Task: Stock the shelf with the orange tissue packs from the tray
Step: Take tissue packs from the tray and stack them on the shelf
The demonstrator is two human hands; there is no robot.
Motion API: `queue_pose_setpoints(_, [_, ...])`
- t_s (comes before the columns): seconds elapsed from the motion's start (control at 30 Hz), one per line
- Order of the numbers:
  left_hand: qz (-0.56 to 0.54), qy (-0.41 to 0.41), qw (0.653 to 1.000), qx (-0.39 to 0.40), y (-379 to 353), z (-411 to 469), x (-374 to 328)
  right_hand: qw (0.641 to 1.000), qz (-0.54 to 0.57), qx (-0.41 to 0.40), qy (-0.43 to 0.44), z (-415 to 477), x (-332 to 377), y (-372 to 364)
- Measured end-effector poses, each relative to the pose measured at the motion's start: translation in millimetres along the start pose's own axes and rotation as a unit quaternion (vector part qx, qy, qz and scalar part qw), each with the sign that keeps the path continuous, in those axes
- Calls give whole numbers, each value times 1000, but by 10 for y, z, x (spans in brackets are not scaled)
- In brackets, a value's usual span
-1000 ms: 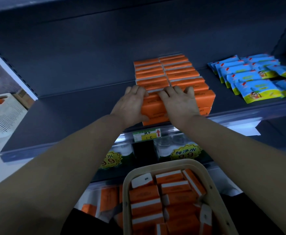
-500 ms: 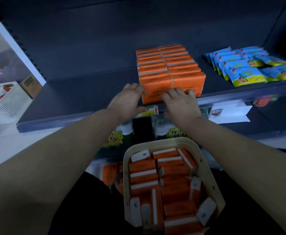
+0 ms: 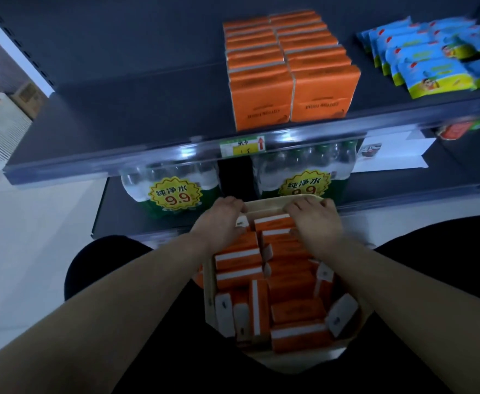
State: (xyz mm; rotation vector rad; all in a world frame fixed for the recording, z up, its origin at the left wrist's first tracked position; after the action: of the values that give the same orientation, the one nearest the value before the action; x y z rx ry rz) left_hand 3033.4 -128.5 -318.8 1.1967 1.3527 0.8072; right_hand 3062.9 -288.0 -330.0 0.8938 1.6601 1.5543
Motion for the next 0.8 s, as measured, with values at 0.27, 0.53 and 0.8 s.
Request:
queue_pose_setpoints(0.27, [-16, 25, 999, 32, -487, -26, 111, 986, 32, 164, -17, -222, -66, -769])
queue_pose_setpoints(0.53, [-44, 64, 997, -10, -466, 40, 263, 985, 40, 168, -13, -124, 18, -1031])
queue_pose_setpoints(0.8, [-68, 129, 989, -6, -478, -26, 514, 992, -14, 124, 30, -24, 110, -1011])
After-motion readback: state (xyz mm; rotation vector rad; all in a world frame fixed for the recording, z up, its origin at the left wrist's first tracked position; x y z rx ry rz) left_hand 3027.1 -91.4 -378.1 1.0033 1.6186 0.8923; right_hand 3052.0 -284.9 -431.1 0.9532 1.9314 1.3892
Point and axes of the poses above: each hand's wrist, its own z-axis towards the middle knuckle, its own y-axis out of the back of the hand, x = y × z, the point moved 8 cm from there along z, towards the middle knuckle, and after that the axes turned 1 degree about -y, right-handed, at the moved point
